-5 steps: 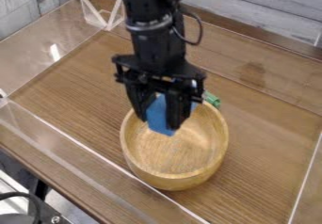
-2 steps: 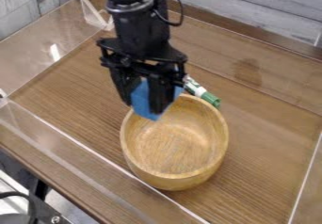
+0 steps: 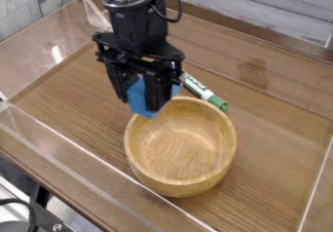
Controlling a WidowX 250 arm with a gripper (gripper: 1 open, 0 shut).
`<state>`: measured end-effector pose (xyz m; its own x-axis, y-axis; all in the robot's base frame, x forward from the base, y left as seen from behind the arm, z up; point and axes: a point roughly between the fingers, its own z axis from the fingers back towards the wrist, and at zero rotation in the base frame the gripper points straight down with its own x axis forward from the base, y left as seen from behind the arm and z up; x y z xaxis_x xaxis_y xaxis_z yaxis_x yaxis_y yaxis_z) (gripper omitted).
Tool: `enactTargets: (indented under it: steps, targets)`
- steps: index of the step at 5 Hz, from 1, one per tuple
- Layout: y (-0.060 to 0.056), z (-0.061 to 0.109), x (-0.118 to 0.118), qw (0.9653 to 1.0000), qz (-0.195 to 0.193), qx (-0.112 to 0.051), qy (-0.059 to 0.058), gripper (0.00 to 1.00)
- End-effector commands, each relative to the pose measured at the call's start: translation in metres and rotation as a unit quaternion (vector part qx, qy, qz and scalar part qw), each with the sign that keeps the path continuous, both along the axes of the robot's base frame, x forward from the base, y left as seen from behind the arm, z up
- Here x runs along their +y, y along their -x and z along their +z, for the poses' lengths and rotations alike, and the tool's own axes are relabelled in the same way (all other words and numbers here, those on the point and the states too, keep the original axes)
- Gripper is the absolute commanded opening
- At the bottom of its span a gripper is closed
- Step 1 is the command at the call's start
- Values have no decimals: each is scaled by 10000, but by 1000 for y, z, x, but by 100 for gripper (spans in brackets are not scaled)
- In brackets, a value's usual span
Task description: Remove the blue block from inside the brown bowl and put it on the table
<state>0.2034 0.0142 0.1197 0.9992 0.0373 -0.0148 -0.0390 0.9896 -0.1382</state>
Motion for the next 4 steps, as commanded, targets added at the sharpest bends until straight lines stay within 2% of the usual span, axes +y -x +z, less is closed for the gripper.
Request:
enactTargets:
  steps: [1,4]
  targets:
    - [-9,12,8,9996,74,-241,-110,0]
    - [-16,9,26,9990,245,-270,-251,0]
